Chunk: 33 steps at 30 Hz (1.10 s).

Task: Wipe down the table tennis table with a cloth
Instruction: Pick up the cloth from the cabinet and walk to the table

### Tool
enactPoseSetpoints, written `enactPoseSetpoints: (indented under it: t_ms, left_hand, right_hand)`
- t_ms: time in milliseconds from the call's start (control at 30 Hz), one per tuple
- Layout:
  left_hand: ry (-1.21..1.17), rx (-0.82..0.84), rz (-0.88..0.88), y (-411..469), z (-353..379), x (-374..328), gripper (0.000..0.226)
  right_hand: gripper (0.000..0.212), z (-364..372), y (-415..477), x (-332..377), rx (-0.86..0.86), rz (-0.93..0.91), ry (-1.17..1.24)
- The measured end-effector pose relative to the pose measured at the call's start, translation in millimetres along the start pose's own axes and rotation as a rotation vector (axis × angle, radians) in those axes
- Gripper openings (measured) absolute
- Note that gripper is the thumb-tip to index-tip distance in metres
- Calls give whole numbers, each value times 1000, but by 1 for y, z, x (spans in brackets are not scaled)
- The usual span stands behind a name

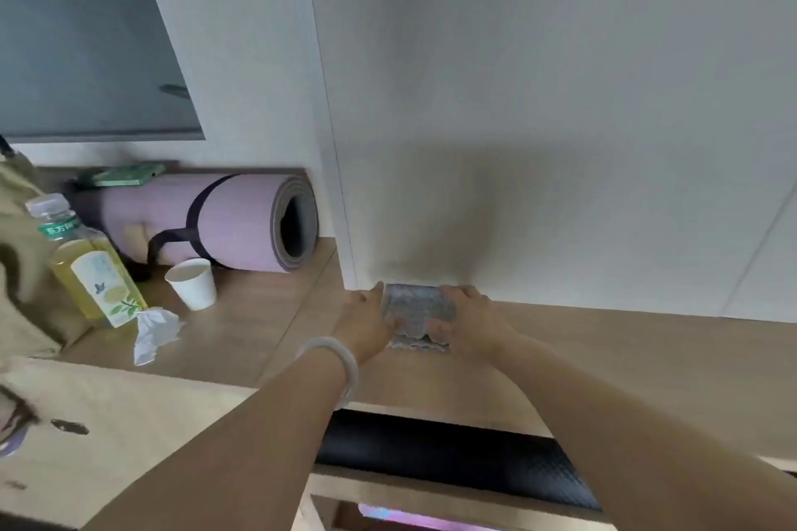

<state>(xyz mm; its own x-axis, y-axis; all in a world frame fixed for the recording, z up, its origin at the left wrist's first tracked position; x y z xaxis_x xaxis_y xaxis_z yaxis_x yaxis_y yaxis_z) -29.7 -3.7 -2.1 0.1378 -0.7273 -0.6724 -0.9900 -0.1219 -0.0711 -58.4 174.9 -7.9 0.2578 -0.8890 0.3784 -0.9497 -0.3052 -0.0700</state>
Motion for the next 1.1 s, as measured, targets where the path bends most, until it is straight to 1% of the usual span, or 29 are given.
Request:
enactPoseSetpoints:
  t_ms: [33, 67, 133, 167, 233, 300, 333, 367, 467, 567, 633, 767, 867, 933, 967, 1033, 1100]
  left_hand:
    - [-61, -42, -43, 9, 6, 1, 66]
    - [-124, -81, -102, 18, 9, 1, 60]
    - [-254, -146, -196, 32, 14, 1, 47]
    - [-302, -157, -234, 42, 18, 3, 44]
    - [-382, -127, -287, 50, 22, 1, 44]
    - [-489, -83, -337, 55, 26, -2, 45]
    - [-530, -61, -358, 58, 29, -2, 46]
    - [-547, -48, -360, 60, 30, -2, 44]
    - [-521, -26, -337, 61, 27, 0, 23]
    - [-541, -25, -246, 53, 20, 5, 10]
    - [-573, -57, -169, 39, 14, 14, 2]
    - [-621, -178, -94, -11, -9, 47, 14]
    - [-648, -321, -100, -63, -35, 76, 13]
    - [-620, -421, -118, -100, -55, 92, 14]
    - [-587, -472, -130, -124, -65, 100, 13]
    - [-515, -561, -161, -177, -84, 118, 10]
    - [-459, -654, -231, -242, -96, 139, 7]
  right_hand:
    - [71, 3, 11, -7, -16, 70, 37]
    - [73, 4, 21, -15, -50, 175, 62]
    - [74, 4, 33, -23, -66, 369, 148]
    - [72, 7, 42, -23, -50, 391, 200]
    - [62, 13, 50, -15, -34, 387, 420]
    - [42, 23, 60, -12, -41, 381, 639]
    - [27, 26, 61, -10, -31, 366, 692]
    - [19, 29, 62, -7, -22, 342, 712]
    - [21, 29, 65, -2, -43, 212, 660]
    - [19, 30, 61, 4, -13, 66, 596]
    - [15, 37, 56, 7, 12, 28, 617]
    - [17, 51, 40, 25, 80, 9, 728]
    - [21, 64, 23, 63, 200, -77, 755]
    - [22, 76, 7, 95, 310, -115, 800]
    - [22, 82, -4, 114, 361, -142, 786]
    - [19, 96, -32, 152, 424, -245, 655]
    - [12, 111, -75, 191, 436, -334, 582]
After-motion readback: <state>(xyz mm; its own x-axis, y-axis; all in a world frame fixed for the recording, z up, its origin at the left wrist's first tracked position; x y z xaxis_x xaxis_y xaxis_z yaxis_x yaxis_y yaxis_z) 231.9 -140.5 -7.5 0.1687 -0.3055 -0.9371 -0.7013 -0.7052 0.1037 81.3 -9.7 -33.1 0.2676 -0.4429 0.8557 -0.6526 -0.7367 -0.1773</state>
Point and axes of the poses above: each hand's wrist, its own y-axis towards the middle knuckle, its own z-axis out of the palm, x = y × z, the point moved 3 cm from there along y, towards the middle knuckle, and after that the axes turned 10 degrees about -y, right-handed, at the moved point
